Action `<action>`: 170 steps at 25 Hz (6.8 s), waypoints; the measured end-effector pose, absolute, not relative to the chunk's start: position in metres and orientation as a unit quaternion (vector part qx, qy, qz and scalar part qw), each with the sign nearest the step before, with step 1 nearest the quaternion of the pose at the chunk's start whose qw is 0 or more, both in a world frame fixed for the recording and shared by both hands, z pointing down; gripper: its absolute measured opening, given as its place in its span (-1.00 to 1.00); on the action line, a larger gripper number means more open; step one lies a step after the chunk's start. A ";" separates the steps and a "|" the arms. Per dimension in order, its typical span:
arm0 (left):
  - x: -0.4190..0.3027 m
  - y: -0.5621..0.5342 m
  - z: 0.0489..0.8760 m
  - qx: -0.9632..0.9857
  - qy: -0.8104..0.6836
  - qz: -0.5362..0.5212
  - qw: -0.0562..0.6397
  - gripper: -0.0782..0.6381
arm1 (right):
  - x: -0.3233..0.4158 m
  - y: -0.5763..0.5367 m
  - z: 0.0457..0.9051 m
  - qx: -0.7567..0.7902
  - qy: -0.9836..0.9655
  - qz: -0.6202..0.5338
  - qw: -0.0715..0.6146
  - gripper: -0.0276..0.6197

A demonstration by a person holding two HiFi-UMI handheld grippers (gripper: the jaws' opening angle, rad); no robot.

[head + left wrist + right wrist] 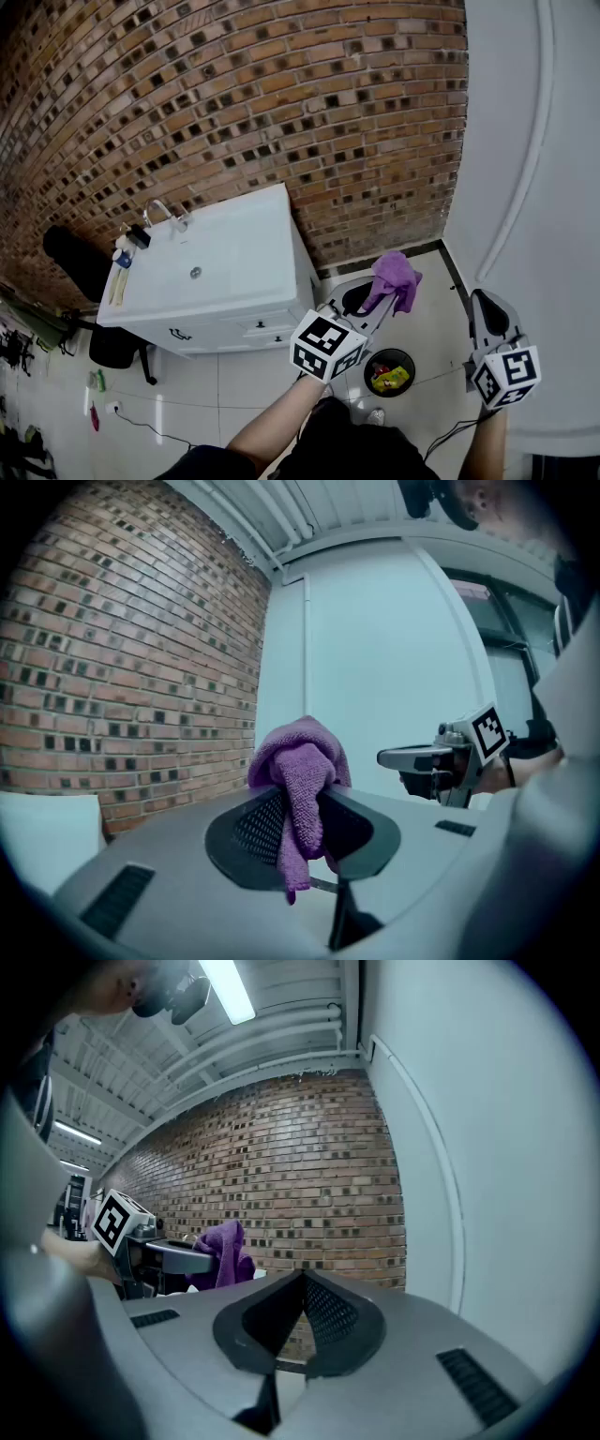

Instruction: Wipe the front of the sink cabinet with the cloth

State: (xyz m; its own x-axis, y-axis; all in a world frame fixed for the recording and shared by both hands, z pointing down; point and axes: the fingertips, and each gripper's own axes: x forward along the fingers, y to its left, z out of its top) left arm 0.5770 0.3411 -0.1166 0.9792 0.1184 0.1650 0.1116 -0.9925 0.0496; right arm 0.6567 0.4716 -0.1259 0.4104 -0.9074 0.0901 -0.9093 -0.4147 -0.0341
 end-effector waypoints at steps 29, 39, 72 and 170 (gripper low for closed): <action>0.146 0.057 -0.062 0.933 -0.339 0.040 0.113 -0.58 | 0.269 0.097 -0.094 0.531 -0.835 0.012 0.145 -0.91; 0.050 0.019 -0.023 0.894 -0.426 0.050 0.130 -0.58 | 0.176 0.049 -0.060 0.428 -0.880 0.003 0.205 -0.91; -0.017 -0.261 0.292 0.831 -0.554 0.032 0.033 -0.58 | 0.100 -0.081 0.366 0.345 -0.927 -0.061 0.132 -0.91; 0.162 -0.193 0.464 0.895 -0.421 0.116 0.094 -0.59 | 0.206 -0.063 0.491 0.444 -0.881 0.080 0.145 -0.91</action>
State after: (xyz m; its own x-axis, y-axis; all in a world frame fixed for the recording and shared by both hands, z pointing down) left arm 0.1616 -0.1931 0.4642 0.6185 -0.7317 0.2866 -0.7751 -0.6279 0.0696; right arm 0.2065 -0.0625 0.4910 -0.5639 -0.7582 0.3273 -0.8048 0.5934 -0.0119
